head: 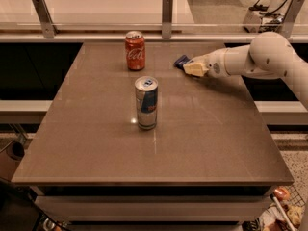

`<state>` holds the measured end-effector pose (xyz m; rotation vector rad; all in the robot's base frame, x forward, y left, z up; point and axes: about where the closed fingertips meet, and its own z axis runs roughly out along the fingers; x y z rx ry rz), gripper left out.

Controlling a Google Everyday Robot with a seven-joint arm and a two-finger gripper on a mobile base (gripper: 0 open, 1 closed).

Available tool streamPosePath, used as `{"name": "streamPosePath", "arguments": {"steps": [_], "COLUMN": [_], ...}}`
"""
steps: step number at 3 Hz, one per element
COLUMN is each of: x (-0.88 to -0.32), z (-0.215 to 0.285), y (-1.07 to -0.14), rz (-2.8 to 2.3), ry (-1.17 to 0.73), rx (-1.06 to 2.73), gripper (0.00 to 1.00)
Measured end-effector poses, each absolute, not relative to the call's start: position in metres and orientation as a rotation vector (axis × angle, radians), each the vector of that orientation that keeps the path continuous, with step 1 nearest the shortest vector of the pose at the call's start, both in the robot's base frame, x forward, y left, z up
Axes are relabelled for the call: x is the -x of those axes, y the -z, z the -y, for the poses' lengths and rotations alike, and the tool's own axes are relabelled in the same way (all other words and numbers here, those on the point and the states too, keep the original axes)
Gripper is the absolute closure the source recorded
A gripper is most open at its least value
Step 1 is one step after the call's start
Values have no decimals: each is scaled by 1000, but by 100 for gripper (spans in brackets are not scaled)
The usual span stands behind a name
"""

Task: Pick rxbar blueberry

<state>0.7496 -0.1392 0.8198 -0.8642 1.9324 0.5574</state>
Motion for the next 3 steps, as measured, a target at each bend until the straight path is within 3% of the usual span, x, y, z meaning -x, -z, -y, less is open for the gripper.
{"name": "streamPosePath", "arguments": {"steps": [3], "x": [-756], "z": [136], "y": [-886], "rz": [-1838], "ry": [-521], "rx": [915], "gripper": [100]}}
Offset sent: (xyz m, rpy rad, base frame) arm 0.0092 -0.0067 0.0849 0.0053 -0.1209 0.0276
